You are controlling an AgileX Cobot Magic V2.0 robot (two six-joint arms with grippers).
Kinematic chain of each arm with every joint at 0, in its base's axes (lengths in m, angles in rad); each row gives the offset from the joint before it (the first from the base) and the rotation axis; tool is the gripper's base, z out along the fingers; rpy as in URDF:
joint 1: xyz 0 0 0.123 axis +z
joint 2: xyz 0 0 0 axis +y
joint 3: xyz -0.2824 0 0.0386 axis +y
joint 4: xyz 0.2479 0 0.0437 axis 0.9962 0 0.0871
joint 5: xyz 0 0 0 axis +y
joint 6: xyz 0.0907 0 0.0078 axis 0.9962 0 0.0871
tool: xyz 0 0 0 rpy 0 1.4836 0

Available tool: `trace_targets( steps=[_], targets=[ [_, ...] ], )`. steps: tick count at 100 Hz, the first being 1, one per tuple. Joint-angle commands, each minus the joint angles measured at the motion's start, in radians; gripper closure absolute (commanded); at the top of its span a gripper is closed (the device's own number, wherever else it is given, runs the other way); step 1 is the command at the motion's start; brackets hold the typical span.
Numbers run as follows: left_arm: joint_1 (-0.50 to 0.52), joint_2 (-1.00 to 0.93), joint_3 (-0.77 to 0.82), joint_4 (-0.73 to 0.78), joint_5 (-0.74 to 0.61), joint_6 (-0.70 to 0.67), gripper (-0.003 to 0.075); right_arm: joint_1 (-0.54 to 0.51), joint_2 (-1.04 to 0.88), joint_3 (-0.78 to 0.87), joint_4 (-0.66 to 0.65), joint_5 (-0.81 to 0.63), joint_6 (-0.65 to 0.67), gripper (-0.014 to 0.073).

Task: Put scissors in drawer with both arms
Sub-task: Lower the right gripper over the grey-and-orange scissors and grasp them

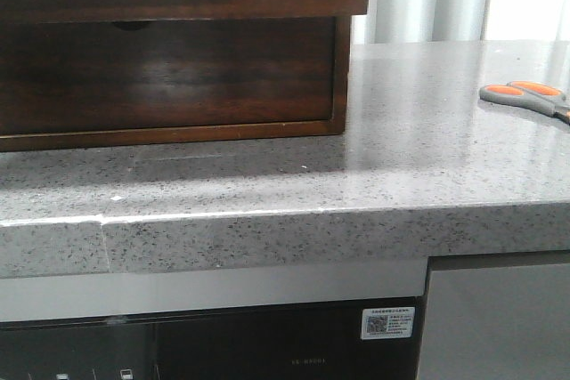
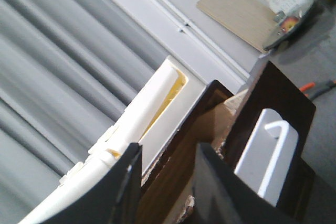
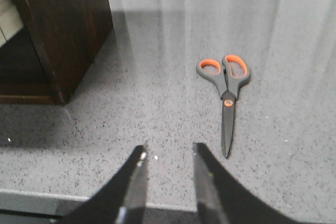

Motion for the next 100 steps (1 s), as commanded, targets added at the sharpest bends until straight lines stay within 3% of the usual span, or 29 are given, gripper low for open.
trace_targets(
  steps=[1, 35, 47, 71, 100],
  targets=[
    [-0.008, -0.034, -0.028, -0.075, 0.011, -0.104, 0.0495, 0.002, 0.072, -0.085, -0.014, -0.023, -0.003, 0.0308],
    [-0.008, -0.178, -0.028, -0.075, 0.118, -0.299, 0.0495, 0.000, 0.462, -0.425, -0.053, 0.249, 0.028, 0.0264],
    [-0.008, -0.201, -0.028, -0.075, 0.127, -0.300, 0.0495, -0.019, 0.595, -0.554, -0.120, 0.331, 0.080, 0.0260],
    [-0.008, -0.201, -0.028, -0.075, 0.131, -0.303, 0.0495, -0.121, 0.803, -0.735, -0.118, 0.434, 0.080, 0.0260],
    [-0.008, -0.201, -0.028, -0.075, 0.131, -0.303, 0.0495, -0.127, 1.015, -0.880, -0.118, 0.519, 0.059, 0.0259]
  ],
)
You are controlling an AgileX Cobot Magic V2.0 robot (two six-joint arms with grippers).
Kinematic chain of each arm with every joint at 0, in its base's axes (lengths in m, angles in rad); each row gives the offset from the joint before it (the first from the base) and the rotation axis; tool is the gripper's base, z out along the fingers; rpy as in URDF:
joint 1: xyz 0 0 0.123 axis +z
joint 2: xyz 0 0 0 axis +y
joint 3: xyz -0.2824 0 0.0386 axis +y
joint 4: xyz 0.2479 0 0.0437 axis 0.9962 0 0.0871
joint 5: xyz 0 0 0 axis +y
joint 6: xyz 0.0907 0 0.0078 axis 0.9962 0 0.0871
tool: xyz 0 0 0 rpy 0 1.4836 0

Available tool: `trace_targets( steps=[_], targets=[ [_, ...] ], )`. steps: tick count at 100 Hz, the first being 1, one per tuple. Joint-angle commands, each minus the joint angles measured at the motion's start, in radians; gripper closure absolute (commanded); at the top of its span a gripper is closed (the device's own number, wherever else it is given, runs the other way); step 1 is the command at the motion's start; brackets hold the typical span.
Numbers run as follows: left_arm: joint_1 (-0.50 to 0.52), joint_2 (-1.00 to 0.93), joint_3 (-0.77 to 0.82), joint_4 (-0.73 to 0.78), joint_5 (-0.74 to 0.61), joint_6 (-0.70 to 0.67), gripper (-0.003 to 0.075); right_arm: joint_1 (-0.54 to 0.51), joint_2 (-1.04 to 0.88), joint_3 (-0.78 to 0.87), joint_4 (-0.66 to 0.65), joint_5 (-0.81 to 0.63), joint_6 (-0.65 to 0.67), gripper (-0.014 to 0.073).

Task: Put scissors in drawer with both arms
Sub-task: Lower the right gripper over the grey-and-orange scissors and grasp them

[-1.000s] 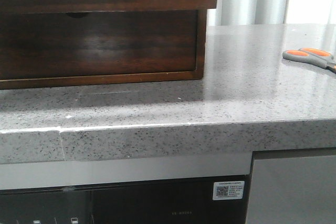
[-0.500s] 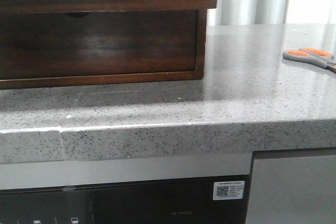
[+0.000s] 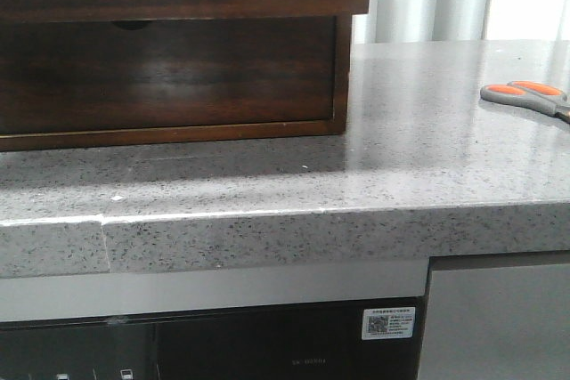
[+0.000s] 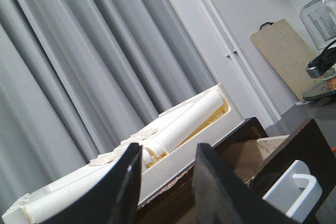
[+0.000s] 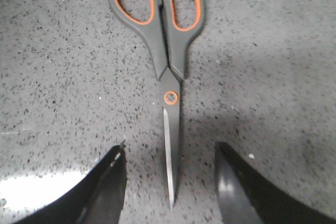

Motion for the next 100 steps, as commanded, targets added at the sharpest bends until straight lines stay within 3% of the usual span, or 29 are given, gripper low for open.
trace_targets(
  steps=[1, 35, 100],
  targets=[
    [-0.008, 0.008, -0.028, -0.049, -0.017, -0.013, 0.0495, -0.008, 0.021, -0.069, -0.017, -0.015, -0.018, 0.0259],
    [-0.008, 0.008, -0.028, -0.049, -0.017, -0.013, 0.0495, -0.008, 0.204, -0.228, -0.031, 0.078, -0.022, 0.0261],
    [-0.008, 0.008, -0.028, -0.049, -0.017, -0.013, 0.0495, -0.031, 0.334, -0.261, -0.028, 0.095, -0.023, 0.0261]
  ],
)
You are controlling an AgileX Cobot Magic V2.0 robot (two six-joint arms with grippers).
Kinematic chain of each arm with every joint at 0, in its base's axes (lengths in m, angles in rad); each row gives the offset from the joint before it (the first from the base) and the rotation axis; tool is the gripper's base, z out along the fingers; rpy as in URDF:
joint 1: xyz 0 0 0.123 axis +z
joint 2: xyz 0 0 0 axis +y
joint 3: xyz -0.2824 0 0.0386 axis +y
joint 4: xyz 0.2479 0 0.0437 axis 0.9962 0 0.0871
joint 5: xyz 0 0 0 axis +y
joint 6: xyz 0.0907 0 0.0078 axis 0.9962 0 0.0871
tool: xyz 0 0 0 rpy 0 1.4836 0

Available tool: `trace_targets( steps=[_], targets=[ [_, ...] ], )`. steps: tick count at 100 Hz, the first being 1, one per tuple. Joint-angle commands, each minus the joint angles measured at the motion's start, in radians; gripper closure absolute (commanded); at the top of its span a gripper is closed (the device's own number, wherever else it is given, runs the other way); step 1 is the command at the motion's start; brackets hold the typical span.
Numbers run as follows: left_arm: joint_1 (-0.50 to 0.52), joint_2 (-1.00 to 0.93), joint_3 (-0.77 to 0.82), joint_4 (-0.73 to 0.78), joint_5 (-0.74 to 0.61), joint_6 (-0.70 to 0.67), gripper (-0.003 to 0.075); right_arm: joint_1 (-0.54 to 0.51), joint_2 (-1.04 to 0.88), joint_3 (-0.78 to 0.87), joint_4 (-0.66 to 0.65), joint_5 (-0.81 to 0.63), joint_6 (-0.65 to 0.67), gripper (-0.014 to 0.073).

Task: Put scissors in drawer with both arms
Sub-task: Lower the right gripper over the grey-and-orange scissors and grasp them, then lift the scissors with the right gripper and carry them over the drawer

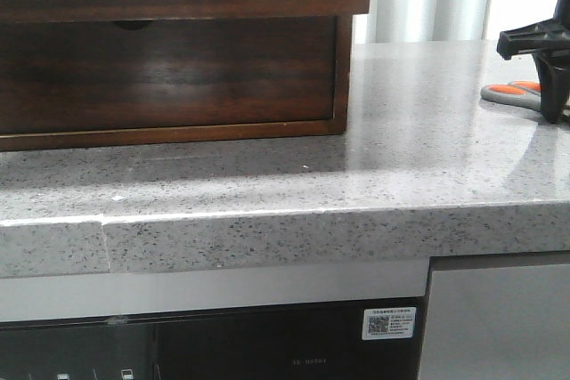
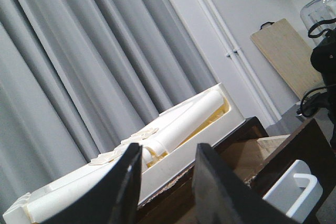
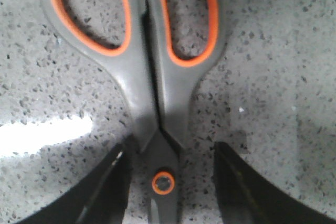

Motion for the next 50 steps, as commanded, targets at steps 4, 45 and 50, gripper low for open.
trace_targets(
  steps=[4, 45, 50],
  targets=[
    [-0.008, 0.008, -0.028, -0.049, -0.019, -0.010, 0.0495, -0.007, -0.028, -0.027, -0.012, -0.017, -0.011, 0.0261],
    [-0.008, 0.008, -0.028, -0.049, -0.019, -0.010, 0.0496, -0.007, -0.028, -0.027, -0.011, 0.008, -0.011, 0.0561],
    [-0.008, 0.008, -0.028, -0.049, -0.019, -0.010, 0.0496, -0.007, -0.028, -0.027, -0.011, 0.004, -0.011, 0.0643]
  ],
)
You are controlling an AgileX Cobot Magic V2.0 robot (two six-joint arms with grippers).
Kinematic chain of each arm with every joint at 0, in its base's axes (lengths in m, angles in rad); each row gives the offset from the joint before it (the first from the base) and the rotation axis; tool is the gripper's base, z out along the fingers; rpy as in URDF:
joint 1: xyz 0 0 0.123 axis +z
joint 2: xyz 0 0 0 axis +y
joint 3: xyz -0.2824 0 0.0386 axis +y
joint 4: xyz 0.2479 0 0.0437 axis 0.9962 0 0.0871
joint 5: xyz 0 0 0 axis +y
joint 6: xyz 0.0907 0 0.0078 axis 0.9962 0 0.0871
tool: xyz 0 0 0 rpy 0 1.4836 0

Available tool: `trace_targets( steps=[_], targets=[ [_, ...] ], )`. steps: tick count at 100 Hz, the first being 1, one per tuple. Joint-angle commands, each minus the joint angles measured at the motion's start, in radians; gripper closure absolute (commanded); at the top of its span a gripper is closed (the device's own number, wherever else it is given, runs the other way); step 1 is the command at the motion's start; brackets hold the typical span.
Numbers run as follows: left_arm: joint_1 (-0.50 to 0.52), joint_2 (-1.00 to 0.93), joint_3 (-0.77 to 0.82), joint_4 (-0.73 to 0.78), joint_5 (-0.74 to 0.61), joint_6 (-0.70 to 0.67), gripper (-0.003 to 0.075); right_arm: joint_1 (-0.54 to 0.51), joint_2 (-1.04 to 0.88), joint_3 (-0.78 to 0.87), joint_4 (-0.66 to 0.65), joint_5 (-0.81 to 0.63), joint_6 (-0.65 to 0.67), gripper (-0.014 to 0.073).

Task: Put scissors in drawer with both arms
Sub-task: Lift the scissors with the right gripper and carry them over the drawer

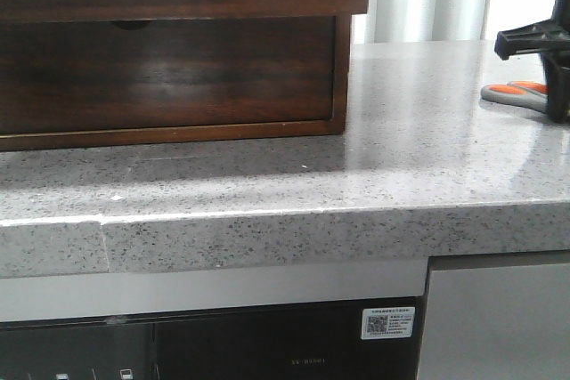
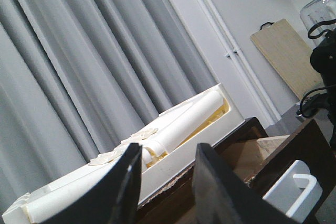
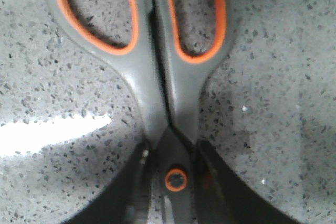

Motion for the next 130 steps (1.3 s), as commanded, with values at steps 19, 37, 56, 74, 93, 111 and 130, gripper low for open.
trace_targets(
  steps=[19, 37, 56, 74, 93, 111, 130],
  targets=[
    [-0.008, 0.008, -0.028, -0.049, -0.019, -0.010, 0.0496, -0.005, -0.047, -0.025, -0.015, -0.008, -0.011, 0.0665],
    [-0.008, 0.008, -0.028, -0.049, -0.019, -0.010, 0.0496, -0.004, -0.151, -0.025, 0.019, -0.012, -0.057, 0.0665],
    [-0.008, 0.008, -0.028, -0.049, -0.019, -0.010, 0.0496, -0.004, -0.278, -0.025, 0.065, -0.020, -0.133, 0.0665],
    [-0.008, 0.008, -0.028, -0.049, -0.019, -0.010, 0.0496, 0.001, -0.403, -0.025, 0.283, -0.020, -0.380, 0.0665],
    [-0.008, 0.008, -0.028, -0.049, -0.028, -0.010, 0.0496, 0.098, -0.521, -0.085, 0.338, 0.014, -0.519, 0.0665],
    [-0.008, 0.008, -0.028, -0.049, -0.040, -0.010, 0.0497, 0.243, -0.543, -0.243, 0.338, 0.076, -0.541, 0.0665],
    [-0.008, 0.008, -0.028, -0.049, -0.040, -0.010, 0.0497, 0.412, -0.543, -0.339, 0.338, 0.062, -0.646, 0.0665]
  ],
)
